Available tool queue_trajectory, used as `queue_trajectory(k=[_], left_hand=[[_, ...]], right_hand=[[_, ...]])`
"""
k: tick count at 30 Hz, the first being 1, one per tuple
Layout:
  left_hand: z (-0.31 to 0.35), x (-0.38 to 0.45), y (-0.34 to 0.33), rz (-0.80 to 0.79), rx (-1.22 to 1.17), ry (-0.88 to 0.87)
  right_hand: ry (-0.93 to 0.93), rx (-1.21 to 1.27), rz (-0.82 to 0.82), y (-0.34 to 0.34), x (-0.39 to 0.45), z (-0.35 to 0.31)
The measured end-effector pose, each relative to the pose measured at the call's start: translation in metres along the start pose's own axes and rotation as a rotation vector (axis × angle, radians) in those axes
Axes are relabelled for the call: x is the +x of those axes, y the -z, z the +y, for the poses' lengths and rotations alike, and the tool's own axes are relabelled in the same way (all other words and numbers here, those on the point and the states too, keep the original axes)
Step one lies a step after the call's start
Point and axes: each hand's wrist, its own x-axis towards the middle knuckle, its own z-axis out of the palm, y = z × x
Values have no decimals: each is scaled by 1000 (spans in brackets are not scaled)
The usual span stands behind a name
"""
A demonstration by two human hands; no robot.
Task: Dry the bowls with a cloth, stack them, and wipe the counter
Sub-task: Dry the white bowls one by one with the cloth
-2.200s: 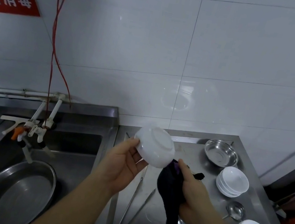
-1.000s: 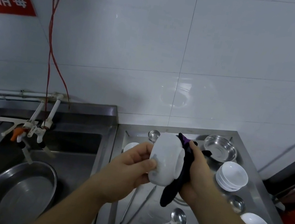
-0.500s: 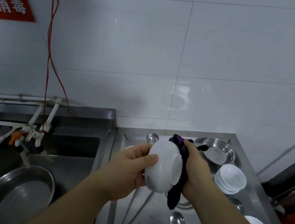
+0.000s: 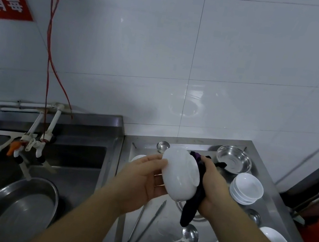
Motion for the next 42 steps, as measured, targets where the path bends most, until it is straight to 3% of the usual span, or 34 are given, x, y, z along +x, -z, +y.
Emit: queue_trajectory(k=[9,15,18,23,30,36,42], left_hand=[[-16,6,-3,27,79,-185],[-32,13,-11,122,549,-395],[-35,17,-8,187,651,-412],[-32,11,-1,113,784,-430],[-26,1,6,-1,1012,-415],[-26,6,21,6,1249,-399],[-16,3,41,-26,1300,-413]], right_hand=[[-52,189,36,-15,-11,9],[-58,197,-7,-26,-24,15],[27,181,29,-33,-35,17],[266,39,51,-32,-31,19],[249,-60,56,-24,-17,1],[156,-91,42,-28,-11,11],[163,-14,90,-31,-12,18]])
